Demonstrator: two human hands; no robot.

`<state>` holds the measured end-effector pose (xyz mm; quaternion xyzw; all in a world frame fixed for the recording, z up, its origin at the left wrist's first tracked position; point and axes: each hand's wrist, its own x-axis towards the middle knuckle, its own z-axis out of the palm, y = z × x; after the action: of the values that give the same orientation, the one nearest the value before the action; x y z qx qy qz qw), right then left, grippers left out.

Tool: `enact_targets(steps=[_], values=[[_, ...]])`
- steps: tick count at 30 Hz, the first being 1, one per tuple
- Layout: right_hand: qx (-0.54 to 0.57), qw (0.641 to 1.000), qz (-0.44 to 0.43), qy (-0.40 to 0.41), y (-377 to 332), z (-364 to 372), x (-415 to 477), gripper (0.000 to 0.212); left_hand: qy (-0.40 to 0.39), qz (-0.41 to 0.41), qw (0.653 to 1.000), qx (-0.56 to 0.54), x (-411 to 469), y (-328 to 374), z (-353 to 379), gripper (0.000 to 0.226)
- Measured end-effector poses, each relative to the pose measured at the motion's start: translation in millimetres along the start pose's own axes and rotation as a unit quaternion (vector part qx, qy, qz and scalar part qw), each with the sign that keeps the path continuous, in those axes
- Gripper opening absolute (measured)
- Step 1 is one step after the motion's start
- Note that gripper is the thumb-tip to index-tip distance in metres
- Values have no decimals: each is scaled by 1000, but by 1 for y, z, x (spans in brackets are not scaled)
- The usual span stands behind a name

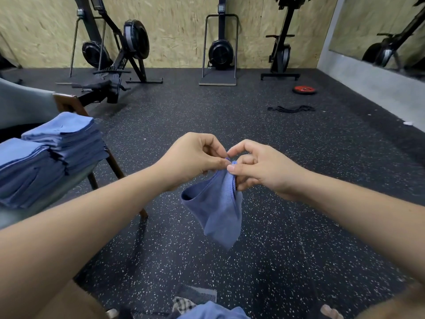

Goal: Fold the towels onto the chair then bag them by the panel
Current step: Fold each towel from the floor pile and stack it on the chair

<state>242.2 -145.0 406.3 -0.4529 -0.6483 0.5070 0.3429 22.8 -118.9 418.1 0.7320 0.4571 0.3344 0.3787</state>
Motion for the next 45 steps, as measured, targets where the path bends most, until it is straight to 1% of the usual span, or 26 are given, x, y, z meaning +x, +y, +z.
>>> enact_targets(steps=[3,5,8,12,17,19,24,28,30,35,38,40,41,45], values=[[8,1000,1,-13,-1,-1,0,27,17,7,1000,5,-1,1,1,15],[9,1000,-4,-17,-1,-2,-1,34,24,10,1000,14,-2,2,1,12],[-11,1000,-22,0,0,-2,-1,36,28,19,999,24,-5,4,3,12],[-50,997,-38,36,3,-1,2,29,30,35,998,38,-7,6,7,17],[-95,992,-57,67,2,-3,2,10,18,62,997,35,-7,6,10,27],[-120,987,-63,82,2,-7,3,5,17,75,996,48,-6,7,10,30],[-192,970,-95,118,3,-21,8,17,53,100,987,110,-5,5,5,29],[-195,962,-117,151,4,-33,11,21,65,125,963,231,0,-1,-5,24],[-188,962,-123,155,3,-36,10,20,58,130,955,260,2,-5,-9,22],[-175,964,-122,157,2,-36,8,20,51,153,940,300,7,-11,-11,18],[-176,962,-128,162,2,-35,10,21,59,172,939,292,6,-8,-8,14],[-180,961,-132,161,3,-33,11,24,57,183,940,283,3,-4,-3,5],[-184,961,-134,157,3,-31,11,25,57,185,941,279,3,-2,0,7],[-190,963,-138,133,3,-21,9,27,67,162,938,298,0,0,12,46]])
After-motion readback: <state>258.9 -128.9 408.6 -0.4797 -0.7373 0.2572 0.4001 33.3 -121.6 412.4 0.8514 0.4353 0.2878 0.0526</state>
